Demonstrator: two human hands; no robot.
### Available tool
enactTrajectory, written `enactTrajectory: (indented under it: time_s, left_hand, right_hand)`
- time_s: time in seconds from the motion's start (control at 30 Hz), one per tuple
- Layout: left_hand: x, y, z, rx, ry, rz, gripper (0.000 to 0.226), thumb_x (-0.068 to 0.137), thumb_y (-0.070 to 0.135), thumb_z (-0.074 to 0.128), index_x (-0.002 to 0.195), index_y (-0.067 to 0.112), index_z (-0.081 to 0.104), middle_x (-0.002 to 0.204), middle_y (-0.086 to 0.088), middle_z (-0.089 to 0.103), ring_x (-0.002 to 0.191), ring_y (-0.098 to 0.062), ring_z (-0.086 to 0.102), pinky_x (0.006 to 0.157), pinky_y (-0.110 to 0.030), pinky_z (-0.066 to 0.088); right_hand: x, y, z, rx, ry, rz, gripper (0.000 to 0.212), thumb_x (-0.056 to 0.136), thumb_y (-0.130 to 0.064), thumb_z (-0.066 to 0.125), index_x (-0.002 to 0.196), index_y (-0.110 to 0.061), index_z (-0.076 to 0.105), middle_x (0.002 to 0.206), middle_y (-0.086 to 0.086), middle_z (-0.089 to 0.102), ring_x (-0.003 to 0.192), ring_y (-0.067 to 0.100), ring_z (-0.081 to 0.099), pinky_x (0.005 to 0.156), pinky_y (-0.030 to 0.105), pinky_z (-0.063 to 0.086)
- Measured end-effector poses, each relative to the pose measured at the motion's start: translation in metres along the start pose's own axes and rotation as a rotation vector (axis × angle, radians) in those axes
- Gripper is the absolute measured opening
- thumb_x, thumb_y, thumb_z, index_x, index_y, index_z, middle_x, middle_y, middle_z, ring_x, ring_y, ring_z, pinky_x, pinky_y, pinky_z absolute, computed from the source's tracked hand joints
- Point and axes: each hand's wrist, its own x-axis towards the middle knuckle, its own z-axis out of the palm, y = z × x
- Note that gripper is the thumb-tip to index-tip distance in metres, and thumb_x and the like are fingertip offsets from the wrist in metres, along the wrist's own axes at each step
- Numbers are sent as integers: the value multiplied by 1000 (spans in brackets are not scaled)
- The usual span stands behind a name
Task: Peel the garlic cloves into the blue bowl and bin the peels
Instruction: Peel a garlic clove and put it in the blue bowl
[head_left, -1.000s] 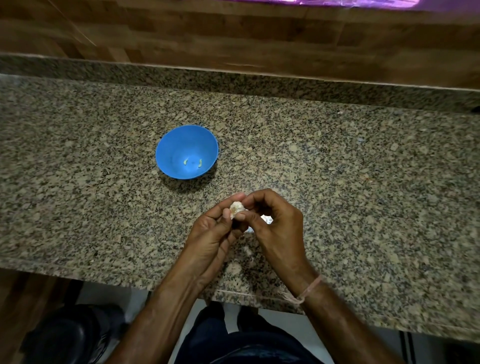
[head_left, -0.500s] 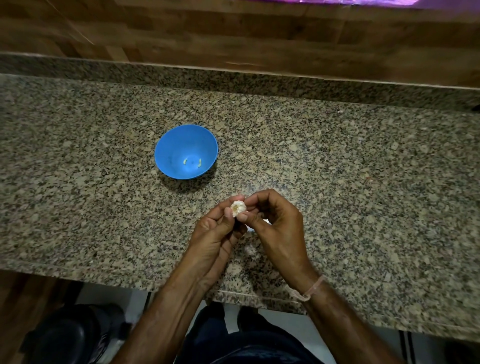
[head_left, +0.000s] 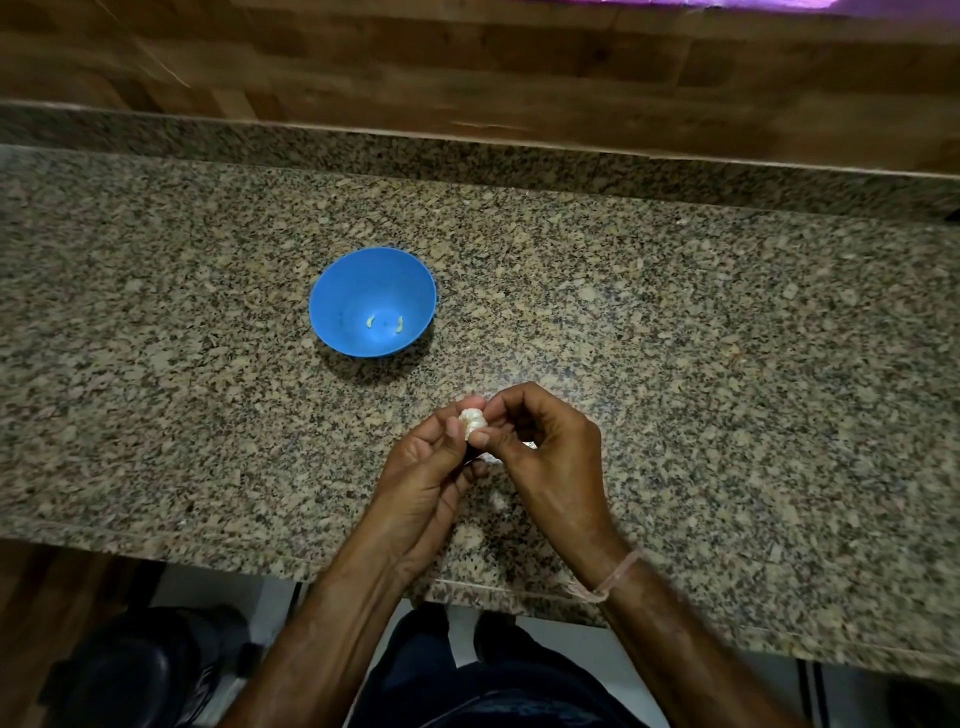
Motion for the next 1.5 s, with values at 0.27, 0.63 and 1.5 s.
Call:
enactTrajectory:
  time_s: [0.27, 0.63, 1.5]
  left_hand:
    - [1, -4, 3, -12, 67, -6, 37, 100, 20, 53, 132, 1, 60, 125, -20, 71, 116, -24, 71, 82, -22, 58]
    - [0, -4, -2, 25, 40, 25, 44, 95, 26, 56, 132, 1, 59, 124, -18, 72, 119, -28, 69, 77, -20, 57]
    - [49, -6, -68, 860, 258, 244, 16, 97, 12, 69, 106, 25, 71, 94, 4, 74, 85, -15, 70, 68, -24, 53]
  right_hand:
    - [-1, 3, 5, -49, 15, -14, 17, 84, -6, 84, 86, -14, 69, 88, -6, 76, 81, 15, 71, 74, 26, 59]
    - [0, 9, 4, -34, -16, 21, 15, 86, -11, 83, 89, -15, 69, 83, -2, 72, 79, 21, 67, 71, 27, 57]
    - [15, 68, 16, -118, 33, 375, 10, 85, -7, 84, 85, -13, 77, 84, 4, 78, 82, 25, 76, 81, 44, 65]
